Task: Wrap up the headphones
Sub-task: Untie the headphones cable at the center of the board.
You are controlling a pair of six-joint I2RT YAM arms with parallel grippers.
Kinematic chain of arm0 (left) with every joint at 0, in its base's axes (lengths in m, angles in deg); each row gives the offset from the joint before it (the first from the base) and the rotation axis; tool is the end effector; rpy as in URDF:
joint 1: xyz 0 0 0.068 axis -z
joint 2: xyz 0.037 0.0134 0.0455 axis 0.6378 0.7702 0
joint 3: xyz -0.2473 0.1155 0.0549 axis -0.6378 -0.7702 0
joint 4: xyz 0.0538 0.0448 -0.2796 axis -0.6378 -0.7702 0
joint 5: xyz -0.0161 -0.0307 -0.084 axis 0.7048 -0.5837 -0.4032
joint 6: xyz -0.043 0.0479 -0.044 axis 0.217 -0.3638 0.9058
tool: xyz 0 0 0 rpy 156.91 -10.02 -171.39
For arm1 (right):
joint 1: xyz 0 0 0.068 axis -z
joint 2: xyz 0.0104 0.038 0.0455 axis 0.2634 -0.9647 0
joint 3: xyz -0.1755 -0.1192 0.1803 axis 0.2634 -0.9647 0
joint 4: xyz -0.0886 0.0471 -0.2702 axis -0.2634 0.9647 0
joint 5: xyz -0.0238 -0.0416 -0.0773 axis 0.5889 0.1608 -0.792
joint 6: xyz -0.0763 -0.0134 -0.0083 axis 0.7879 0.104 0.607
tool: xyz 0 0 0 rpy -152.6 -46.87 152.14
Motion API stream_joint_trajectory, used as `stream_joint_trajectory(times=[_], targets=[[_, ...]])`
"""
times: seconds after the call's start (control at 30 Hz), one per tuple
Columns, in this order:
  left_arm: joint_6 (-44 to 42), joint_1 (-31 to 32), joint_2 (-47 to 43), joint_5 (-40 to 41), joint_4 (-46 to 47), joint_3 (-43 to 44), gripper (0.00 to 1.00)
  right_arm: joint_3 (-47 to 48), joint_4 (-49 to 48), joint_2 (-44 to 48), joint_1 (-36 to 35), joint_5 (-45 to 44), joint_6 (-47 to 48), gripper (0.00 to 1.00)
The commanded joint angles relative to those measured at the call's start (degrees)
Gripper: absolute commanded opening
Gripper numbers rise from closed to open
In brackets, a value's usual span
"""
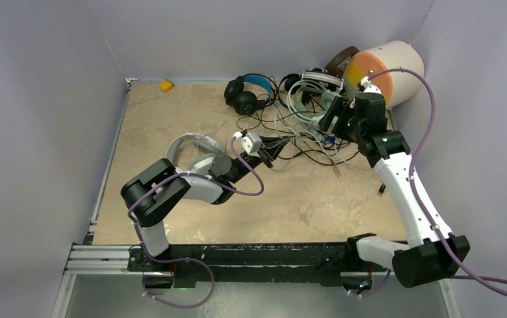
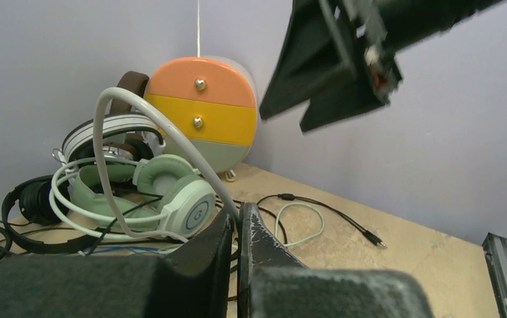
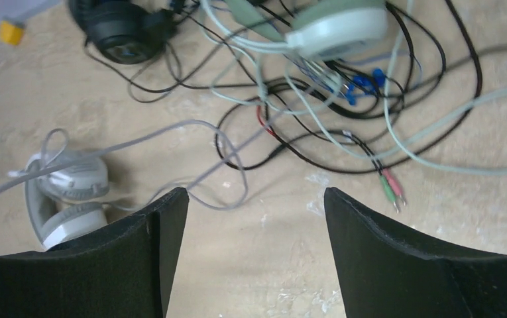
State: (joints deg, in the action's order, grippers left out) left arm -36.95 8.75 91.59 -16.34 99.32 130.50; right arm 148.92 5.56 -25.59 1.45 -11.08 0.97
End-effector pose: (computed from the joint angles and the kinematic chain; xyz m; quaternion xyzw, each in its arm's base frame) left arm 0.2554 -0.3017 0.2244 0.2301 0.4922 -0.4487 0.7096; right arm 0.3028 0.0687 0.3918 0.1201 0.8325 0.1546 0.5183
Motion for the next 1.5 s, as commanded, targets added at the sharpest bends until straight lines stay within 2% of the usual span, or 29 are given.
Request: stream_joint_trajectory(times=[0.0,0.17,0.33,0.5,0.93,1.13,1.2,1.47], targets=[[1.8,-0.2,-4.0,1.8,3.3,-0.5,0.0,-6.0,-6.2,-1.0,3.4,3.1,-10.8,0.76],[1.4,-0.2,-5.0,1.6,3.0,-1.2,0.0,-8.7,-8.4,-6.3,5.1,2.7,-21.6,0.64],[1.1,-0.2,-5.4,1.4,2.6,-1.4,0.0,-10.7,-15.6,-12.3,5.3,8.1,-28.7,0.65],[0.8,-0.2,-5.5,1.4,2.7,-1.8,0.0,-11.8,-20.8,-17.9,5.3,9.6,-34.0,0.64],[0.0,-0.2,-7.7,0.3,0.5,-2.5,0.0,-9.2,-26.2,-31.5,5.3,10.8,-35.5,0.61],[0.2,-0.2,-10.8,-0.3,-1.0,-2.6,0.0,-5.5,-26.0,-37.9,5.5,7.6,-36.2,0.6],[0.0,-0.2,-15.1,-0.1,-5.6,-2.8,0.0,-3.9,-25.1,-39.4,5.9,6.8,-35.6,0.6],[-2.6,-0.2,-40.4,6.3,-39.4,-0.9,0.0,-4.8,-28.1,-42.0,9.9,5.9,-34.7,0.58]])
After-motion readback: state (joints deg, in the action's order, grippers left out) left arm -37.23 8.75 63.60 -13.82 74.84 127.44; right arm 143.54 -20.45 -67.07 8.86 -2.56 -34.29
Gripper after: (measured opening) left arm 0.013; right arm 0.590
